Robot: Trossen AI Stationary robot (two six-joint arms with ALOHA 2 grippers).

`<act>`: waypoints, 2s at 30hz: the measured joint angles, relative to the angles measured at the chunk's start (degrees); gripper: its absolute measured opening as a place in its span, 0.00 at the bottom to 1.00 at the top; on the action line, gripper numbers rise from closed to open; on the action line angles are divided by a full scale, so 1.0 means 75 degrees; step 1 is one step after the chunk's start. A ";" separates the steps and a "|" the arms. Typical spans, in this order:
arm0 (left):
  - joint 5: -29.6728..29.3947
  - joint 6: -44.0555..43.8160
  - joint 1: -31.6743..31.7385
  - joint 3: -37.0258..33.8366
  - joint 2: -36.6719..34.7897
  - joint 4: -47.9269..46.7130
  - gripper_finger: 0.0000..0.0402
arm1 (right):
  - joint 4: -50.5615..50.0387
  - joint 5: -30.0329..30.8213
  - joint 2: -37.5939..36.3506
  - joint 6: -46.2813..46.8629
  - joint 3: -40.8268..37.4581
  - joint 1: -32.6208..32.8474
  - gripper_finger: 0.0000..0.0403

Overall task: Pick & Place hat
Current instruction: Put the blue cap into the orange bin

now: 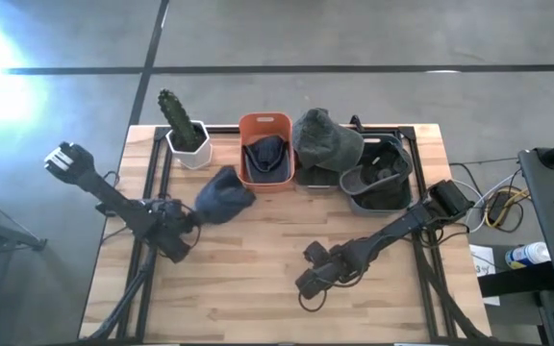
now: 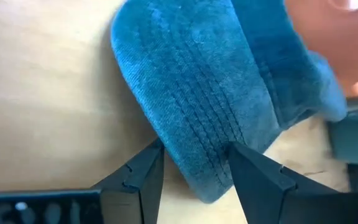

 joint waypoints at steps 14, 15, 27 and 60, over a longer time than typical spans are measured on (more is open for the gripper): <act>-0.2352 0.0148 0.0064 -0.0573 -0.0015 0.0893 0.43 | 0.0000 -0.0266 0.0000 0.0058 0.0006 -0.0008 0.50; -0.2349 0.0249 0.0066 -0.0573 0.0004 0.0928 0.42 | 0.0000 -0.0263 0.0000 0.0058 0.0006 -0.0011 0.50; -0.2060 0.2310 0.0061 0.0431 -0.0059 0.1089 0.03 | -0.0058 -0.0264 0.0000 0.0115 0.0006 -0.0041 0.50; -0.0377 1.6826 0.4990 0.7755 0.4049 -0.1017 0.01 | -0.0061 -0.0009 0.0003 0.0461 0.0023 -0.0040 0.50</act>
